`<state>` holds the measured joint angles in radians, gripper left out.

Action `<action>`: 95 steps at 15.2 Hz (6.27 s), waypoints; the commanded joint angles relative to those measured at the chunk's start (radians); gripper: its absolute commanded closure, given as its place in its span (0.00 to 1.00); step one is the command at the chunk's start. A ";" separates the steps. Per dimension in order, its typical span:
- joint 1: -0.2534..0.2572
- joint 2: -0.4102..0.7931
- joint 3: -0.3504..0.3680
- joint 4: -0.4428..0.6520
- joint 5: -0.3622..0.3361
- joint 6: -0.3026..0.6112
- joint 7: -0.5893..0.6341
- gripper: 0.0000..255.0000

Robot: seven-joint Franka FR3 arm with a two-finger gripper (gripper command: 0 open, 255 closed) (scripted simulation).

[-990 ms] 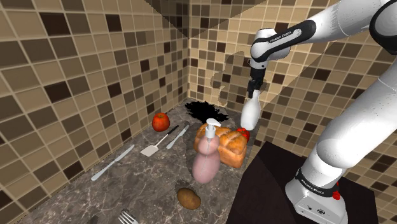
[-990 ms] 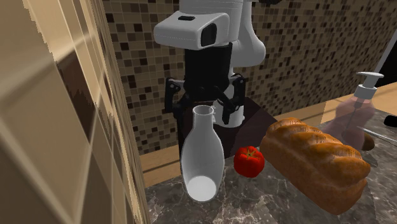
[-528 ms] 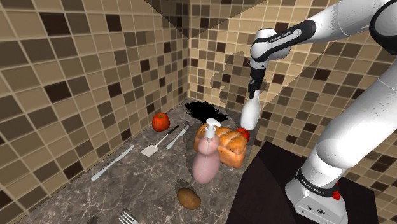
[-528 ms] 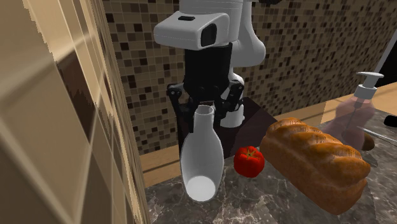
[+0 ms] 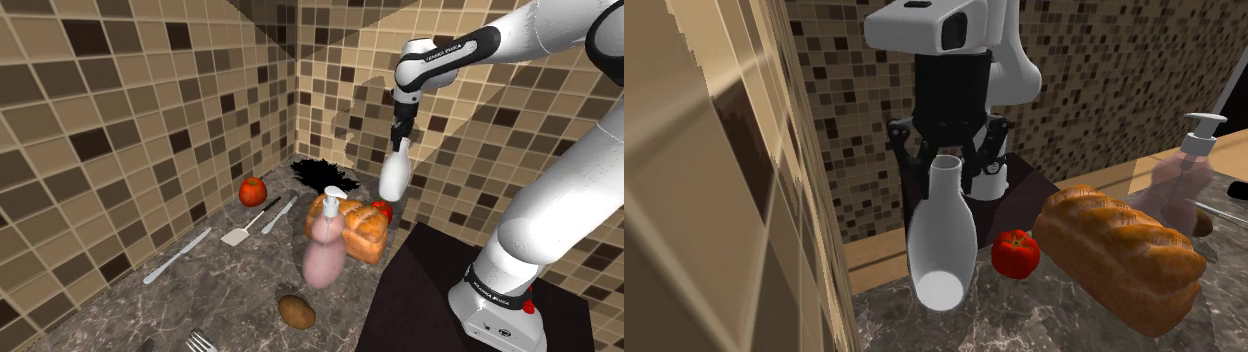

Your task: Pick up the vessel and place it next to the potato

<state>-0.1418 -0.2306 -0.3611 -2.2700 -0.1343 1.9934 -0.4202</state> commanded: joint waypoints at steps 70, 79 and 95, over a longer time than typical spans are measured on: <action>0.131 -0.021 0.211 0.660 0.075 -0.698 0.264 1.00; 0.208 -0.023 0.350 0.565 0.125 -0.613 0.487 1.00; 0.355 0.185 0.568 0.641 0.163 -0.477 0.853 1.00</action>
<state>0.2020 -0.0696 0.1932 -1.6397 0.0287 1.5100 0.4084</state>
